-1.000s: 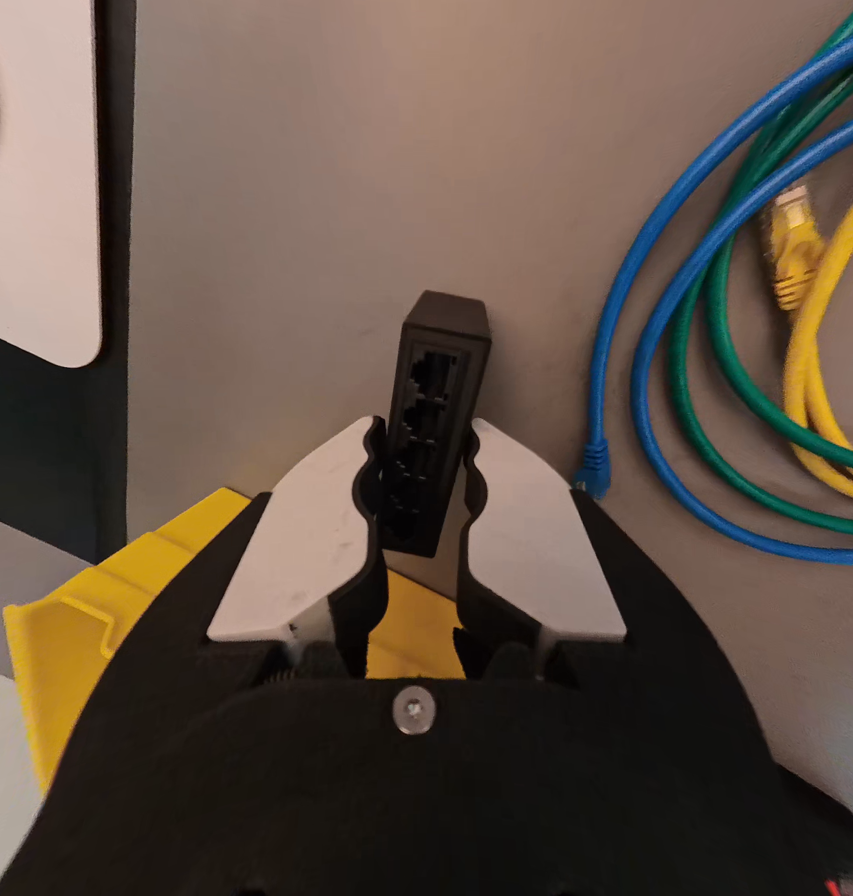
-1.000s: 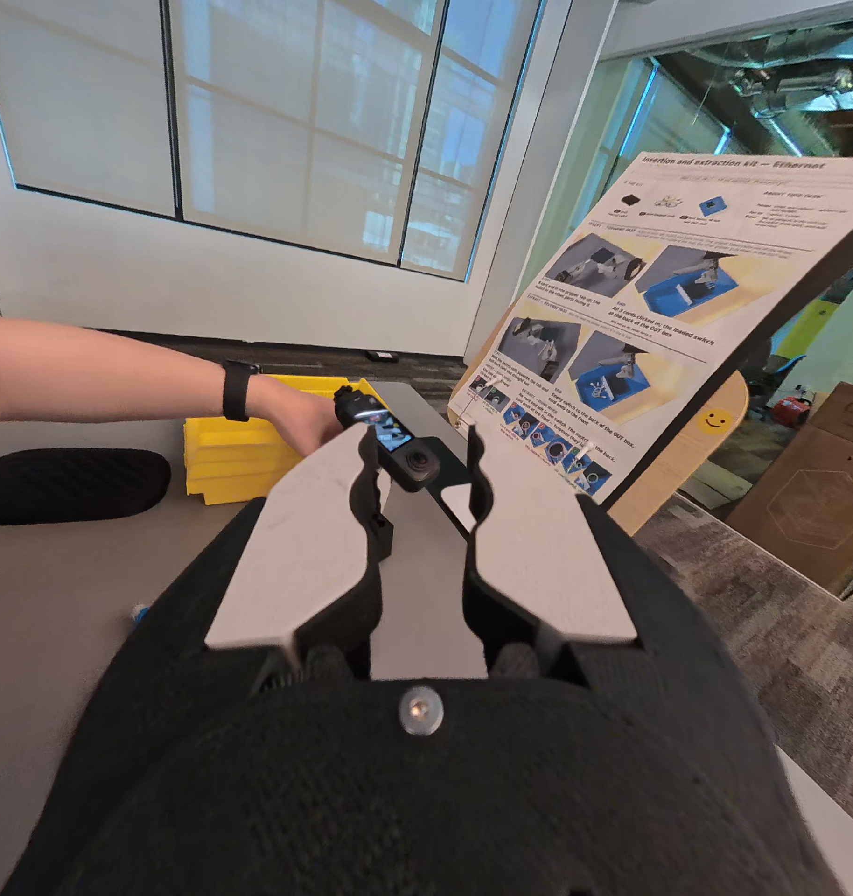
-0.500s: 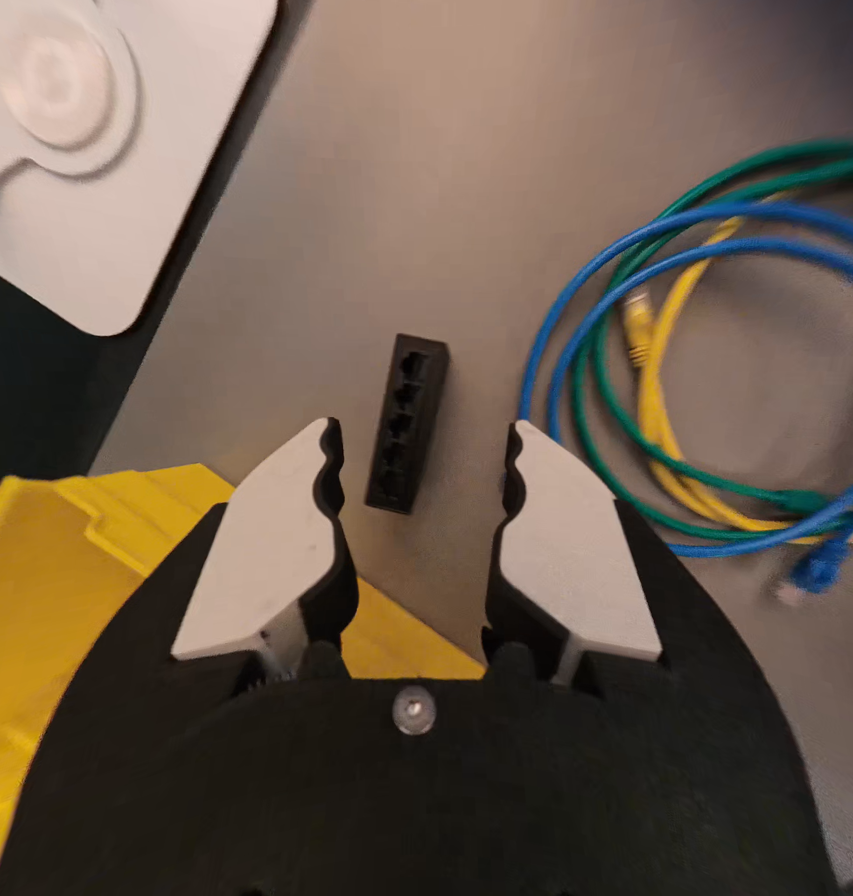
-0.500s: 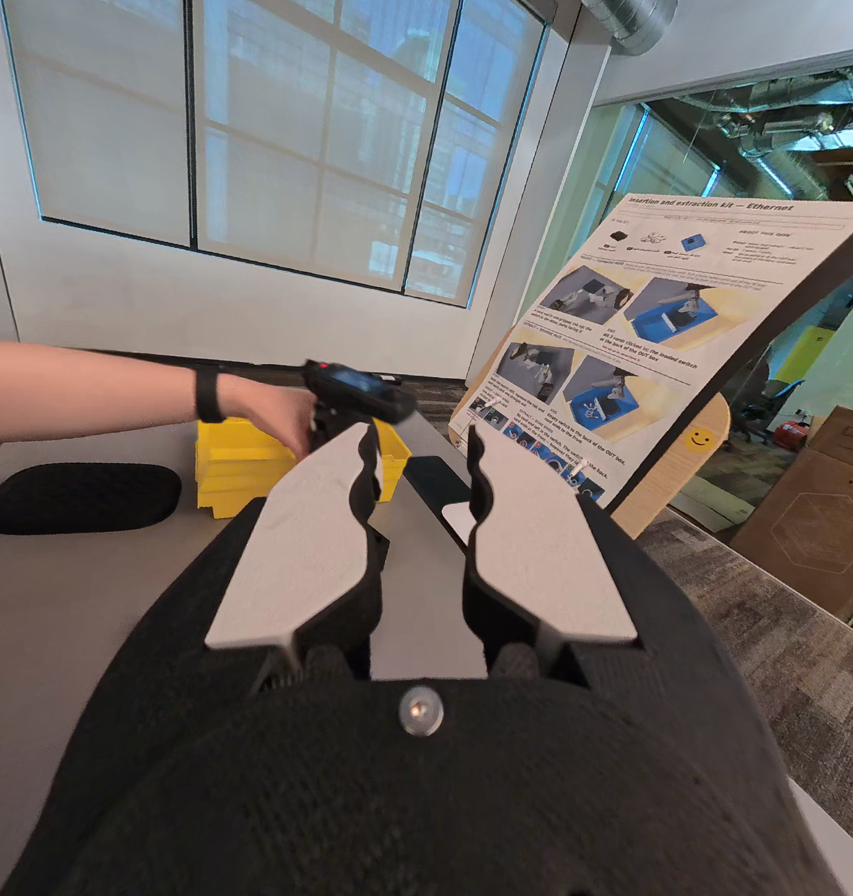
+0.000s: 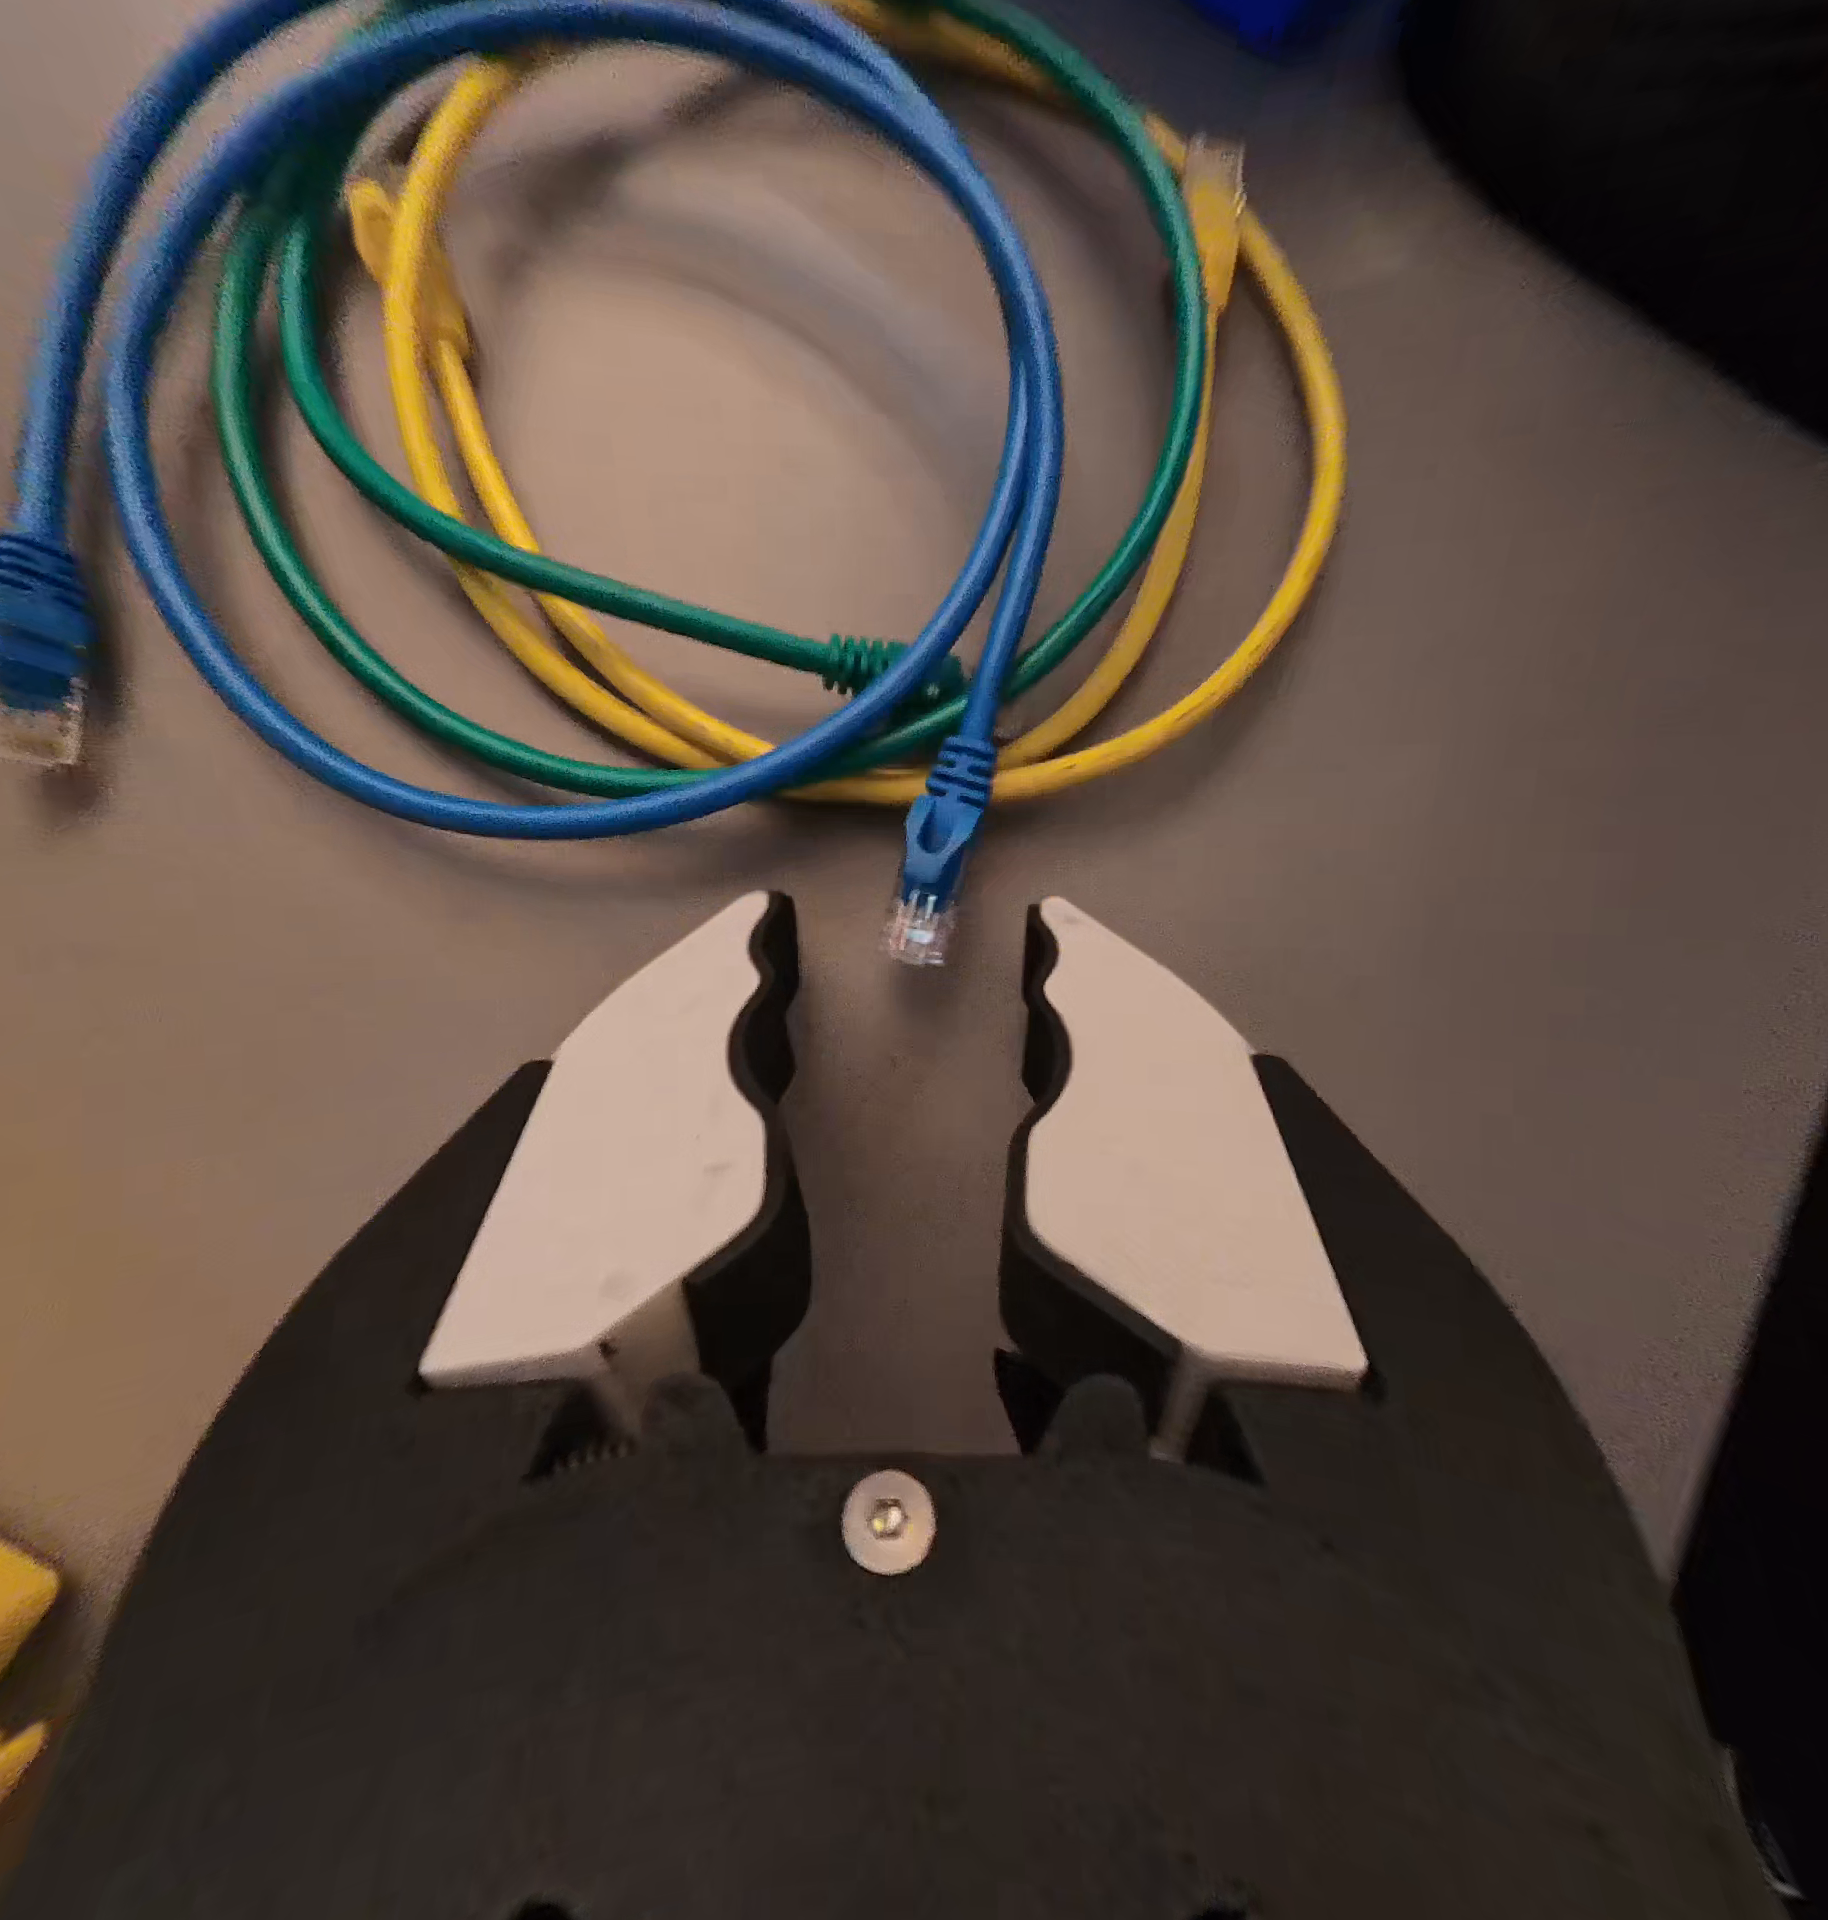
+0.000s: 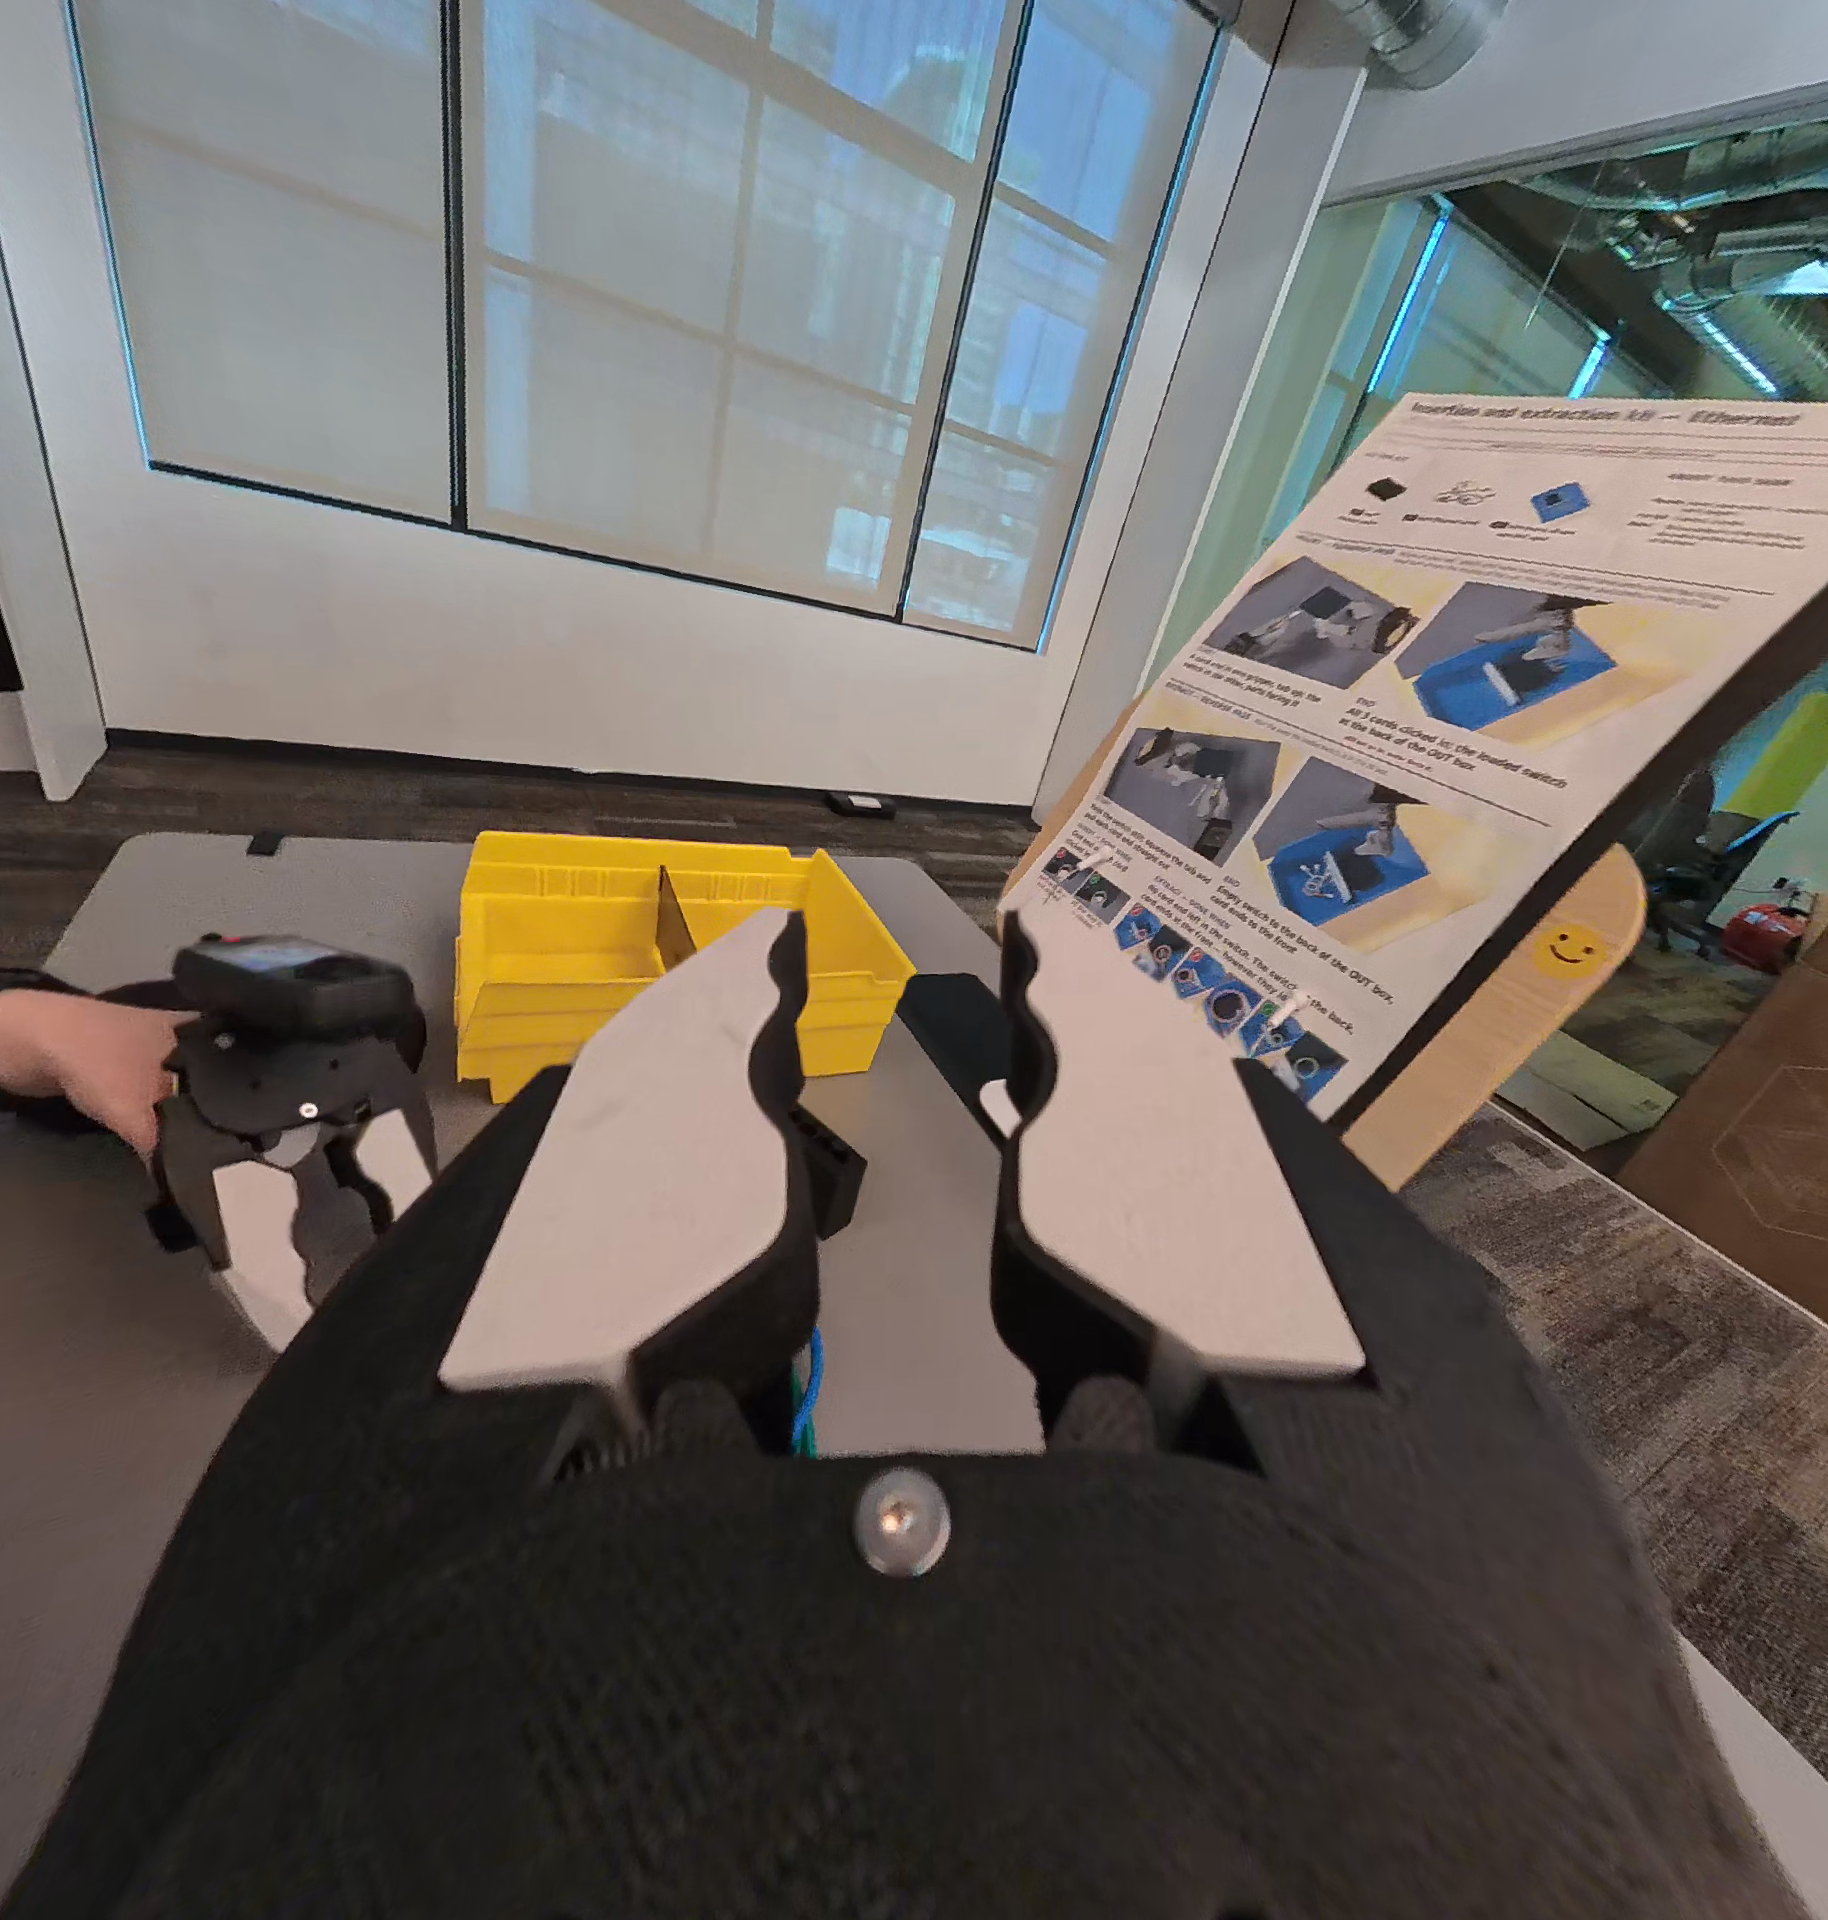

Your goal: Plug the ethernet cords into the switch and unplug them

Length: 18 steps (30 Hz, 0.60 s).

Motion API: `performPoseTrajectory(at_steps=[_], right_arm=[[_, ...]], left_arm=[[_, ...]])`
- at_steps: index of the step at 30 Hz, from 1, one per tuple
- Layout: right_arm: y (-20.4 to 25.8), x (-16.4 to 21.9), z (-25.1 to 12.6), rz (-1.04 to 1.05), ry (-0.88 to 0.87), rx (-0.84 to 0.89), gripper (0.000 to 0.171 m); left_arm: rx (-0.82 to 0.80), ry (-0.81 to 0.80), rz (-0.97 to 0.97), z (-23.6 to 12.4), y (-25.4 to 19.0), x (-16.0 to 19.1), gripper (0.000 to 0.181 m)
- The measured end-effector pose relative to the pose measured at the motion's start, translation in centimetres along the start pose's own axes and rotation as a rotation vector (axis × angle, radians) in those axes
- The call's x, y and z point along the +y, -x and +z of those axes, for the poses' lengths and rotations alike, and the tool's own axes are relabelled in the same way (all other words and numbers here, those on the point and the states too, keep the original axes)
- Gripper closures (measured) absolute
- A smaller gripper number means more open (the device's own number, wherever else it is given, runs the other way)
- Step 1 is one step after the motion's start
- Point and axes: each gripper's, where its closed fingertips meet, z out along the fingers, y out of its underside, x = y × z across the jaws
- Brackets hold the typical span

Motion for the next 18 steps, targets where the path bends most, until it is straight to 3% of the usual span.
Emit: performPoseTrajectory(at_steps=[4,9,13,16,18], right_arm=[[1.0,0.7,1.1,-0.017,0.036,-0.032,0.135],[2.6,1.7,3.1,-0.015,0.072,-0.1,0.135],[7.2,0.0,4.5,0.126,-0.057,-0.38,0.134],[10.2,-2.7,4.1,0.367,-0.204,-0.665,0.134],[11.1,-2.9,4.5,0.515,-0.208,-0.776,0.135]], left_arm=[[0.093,-0.053,-0.014,1.0,-0.3,-0.8,0.165],[0.169,-0.101,-0.038,-0.1,-0.4,-2.2,0.168],[0.166,-0.25,-0.097,-4.0,1.3,-6.4,0.169],[0.144,-0.325,-0.097,-7.0,3.5,-10.1,0.169],[0.135,-0.347,-0.064,-8.7,4.7,-12.4,0.169]])
